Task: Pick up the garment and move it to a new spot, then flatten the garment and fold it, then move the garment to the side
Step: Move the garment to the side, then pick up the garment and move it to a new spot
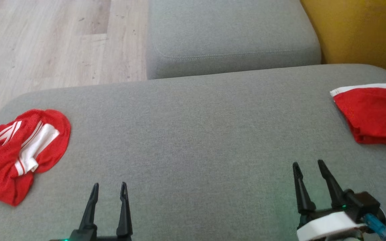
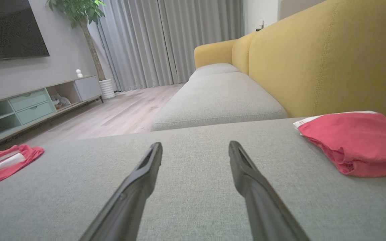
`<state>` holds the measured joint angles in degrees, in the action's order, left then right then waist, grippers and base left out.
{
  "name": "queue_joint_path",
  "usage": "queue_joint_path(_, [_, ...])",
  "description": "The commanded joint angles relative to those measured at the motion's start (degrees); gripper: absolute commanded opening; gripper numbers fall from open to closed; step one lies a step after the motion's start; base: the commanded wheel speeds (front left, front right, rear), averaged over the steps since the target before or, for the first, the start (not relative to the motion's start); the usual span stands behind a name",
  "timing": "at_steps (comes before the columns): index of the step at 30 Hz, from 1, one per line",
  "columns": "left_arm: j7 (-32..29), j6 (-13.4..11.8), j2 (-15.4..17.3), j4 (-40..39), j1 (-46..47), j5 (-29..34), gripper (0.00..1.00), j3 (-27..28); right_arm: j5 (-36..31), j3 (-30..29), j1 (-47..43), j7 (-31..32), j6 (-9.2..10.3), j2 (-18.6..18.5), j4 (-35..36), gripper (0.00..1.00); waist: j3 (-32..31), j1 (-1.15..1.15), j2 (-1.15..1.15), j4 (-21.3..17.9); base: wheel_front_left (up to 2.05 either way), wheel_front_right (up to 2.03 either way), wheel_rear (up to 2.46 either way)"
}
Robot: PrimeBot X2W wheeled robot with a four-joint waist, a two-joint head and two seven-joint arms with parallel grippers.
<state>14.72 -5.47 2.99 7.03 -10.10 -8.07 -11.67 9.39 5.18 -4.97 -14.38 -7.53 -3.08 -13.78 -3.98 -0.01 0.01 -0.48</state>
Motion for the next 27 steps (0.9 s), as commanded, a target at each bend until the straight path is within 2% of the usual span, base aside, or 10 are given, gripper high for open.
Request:
queue_joint_path(1, [0.28,0.27,-0.11,-1.72,1.89,0.53,1.00,2.06,-0.68,1.10,1.78,-0.62,0.04,0.01,1.99,1.00,-0.02,0.01,-0.01,0.10,0.00,0.00,0.00])
queue_joint_path(18, [0.28,-0.98,-0.11,-1.18,1.98,1.65,1.00,1.81,-1.28,-0.14,1.02,-0.62,0.04,0.19,3.28,1.00,0.52,0.01,-0.01,0.74,0.00,0.00,0.00])
queue_joint_path(23, [0.28,-0.90,-0.11,-0.94,2.31,1.79,1.00,1.85,-0.52,-0.89,0.58,-0.62,0.04,0.20,3.72,1.00,0.62,0.01,-0.01,2.56,0.00,0.00,0.00])
queue_joint_path(27, [0.28,-0.99,-0.11,-1.19,2.72,1.78,1.00,2.07,-0.51,-1.31,0.45,-0.62,0.04,0.20,4.80,1.00,1.25,0.01,-0.01,5.47,0.00,0.00,0.00])
